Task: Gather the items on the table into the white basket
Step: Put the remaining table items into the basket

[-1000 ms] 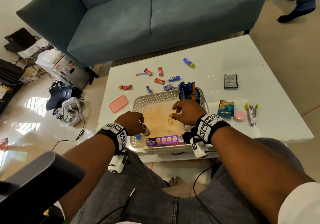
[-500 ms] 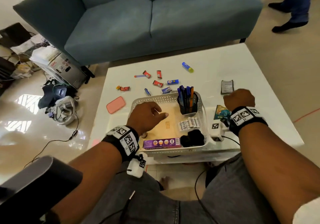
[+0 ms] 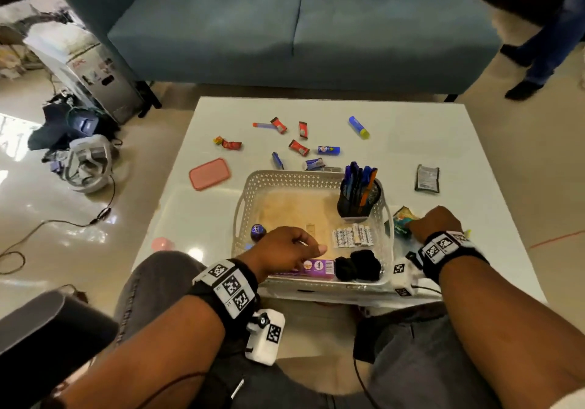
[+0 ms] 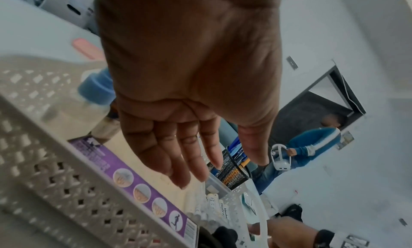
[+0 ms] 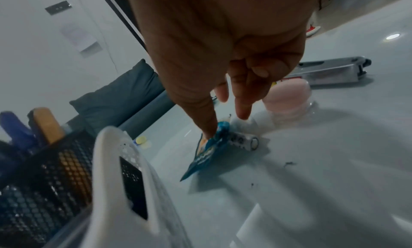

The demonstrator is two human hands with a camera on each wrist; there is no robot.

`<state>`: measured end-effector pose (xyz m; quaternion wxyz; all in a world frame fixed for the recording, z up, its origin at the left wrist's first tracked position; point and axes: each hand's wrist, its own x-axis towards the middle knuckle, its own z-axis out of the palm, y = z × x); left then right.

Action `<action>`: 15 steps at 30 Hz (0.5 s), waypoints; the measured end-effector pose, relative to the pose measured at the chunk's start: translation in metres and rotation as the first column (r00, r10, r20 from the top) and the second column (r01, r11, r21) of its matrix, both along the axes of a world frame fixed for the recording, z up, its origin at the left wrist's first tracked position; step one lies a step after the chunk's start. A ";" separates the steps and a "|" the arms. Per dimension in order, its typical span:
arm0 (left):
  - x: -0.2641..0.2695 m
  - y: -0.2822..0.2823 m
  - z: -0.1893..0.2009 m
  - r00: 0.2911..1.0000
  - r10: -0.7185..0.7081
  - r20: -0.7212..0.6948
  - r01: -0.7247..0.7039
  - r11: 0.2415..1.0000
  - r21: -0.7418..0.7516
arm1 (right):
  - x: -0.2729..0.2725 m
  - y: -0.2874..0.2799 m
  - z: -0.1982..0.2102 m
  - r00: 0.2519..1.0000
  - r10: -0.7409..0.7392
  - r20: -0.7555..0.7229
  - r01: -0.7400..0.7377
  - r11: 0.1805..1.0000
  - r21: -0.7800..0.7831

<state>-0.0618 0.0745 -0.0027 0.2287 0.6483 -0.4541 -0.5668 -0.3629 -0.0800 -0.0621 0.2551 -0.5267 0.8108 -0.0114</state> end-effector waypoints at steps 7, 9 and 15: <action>-0.002 0.000 -0.015 0.997 -0.049 -0.052 0.047 0.998 -0.028 | 0.007 0.000 0.007 0.997 -0.058 0.048 0.064 0.992 -0.111; 0.000 -0.003 -0.015 0.994 -0.056 -0.093 0.054 0.998 -0.026 | 0.011 0.002 0.027 0.987 -0.101 0.125 0.129 0.962 -0.241; 0.006 -0.018 -0.003 0.993 0.022 -0.115 -0.032 0.996 -0.087 | 0.032 0.026 0.096 0.868 -0.042 0.494 0.354 0.750 -0.558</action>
